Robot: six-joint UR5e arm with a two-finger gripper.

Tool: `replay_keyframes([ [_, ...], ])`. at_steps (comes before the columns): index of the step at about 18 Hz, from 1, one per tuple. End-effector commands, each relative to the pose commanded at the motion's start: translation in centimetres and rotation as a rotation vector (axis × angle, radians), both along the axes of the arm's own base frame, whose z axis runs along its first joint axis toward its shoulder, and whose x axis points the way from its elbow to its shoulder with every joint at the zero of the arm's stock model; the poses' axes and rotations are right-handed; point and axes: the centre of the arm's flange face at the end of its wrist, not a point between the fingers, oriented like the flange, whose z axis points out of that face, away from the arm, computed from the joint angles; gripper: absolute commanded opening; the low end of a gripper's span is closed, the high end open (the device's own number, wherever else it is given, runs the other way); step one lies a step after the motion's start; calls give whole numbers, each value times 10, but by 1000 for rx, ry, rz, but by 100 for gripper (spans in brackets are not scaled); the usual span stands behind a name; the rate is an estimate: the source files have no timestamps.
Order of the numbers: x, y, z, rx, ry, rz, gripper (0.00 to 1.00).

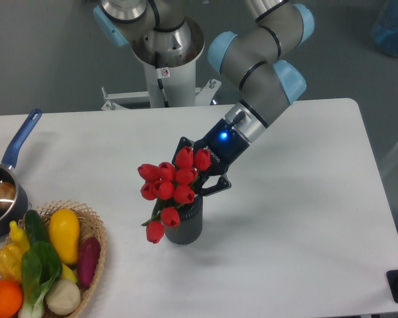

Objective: Pick up the flowers from the vase
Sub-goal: 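Lift the gripped tulips upward out of the grey vase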

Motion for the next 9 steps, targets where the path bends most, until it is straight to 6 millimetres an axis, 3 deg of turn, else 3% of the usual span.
replay_keyframes([
  [5, 0, -9, 27, 42, 15, 22, 40],
  [9, -3, -17, 37, 50, 29, 37, 40],
])
